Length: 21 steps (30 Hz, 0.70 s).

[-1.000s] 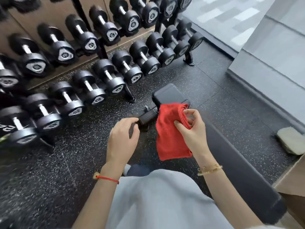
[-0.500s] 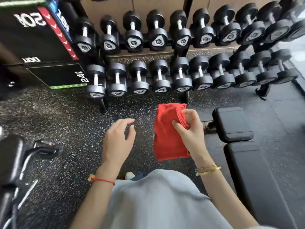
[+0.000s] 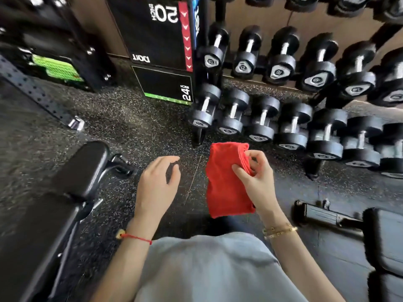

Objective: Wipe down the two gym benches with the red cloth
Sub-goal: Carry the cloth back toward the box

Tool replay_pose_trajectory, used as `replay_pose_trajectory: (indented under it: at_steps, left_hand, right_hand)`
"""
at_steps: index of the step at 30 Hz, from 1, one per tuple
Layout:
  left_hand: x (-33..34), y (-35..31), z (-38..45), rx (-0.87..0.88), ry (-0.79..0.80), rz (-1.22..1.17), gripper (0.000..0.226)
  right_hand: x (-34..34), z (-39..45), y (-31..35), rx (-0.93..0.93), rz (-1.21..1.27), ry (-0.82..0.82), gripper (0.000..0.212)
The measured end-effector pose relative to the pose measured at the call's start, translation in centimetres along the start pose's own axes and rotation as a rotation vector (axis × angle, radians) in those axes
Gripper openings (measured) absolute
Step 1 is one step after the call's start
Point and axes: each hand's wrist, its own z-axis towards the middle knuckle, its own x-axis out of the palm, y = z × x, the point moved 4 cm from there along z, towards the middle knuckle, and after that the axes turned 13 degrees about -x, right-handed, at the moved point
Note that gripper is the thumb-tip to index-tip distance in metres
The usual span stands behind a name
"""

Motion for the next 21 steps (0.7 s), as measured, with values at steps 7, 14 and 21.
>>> replay_pose_trajectory:
  at_steps: [7, 14, 21]
  left_hand:
    - [-1.0, 3.7, 9.9, -0.125, -0.083, -0.001, 0.027]
    - [-2.9, 3.9, 24.0, -0.151, -0.173, -0.026, 0.026]
    - [-4.9, 5.7, 35.2, -0.261, -0.254, -0.038, 0.025]
  right_hand:
    - [8.4, 9.9, -1.5, 0.022, 0.020, 0.118, 0.026]
    - [15.9, 25.0, -1.2, -0.002, 0.027, 0.194, 0.028]
    - [24.8, 38.2, -0.9, -0.026, 0.090, 0.291, 0.026]
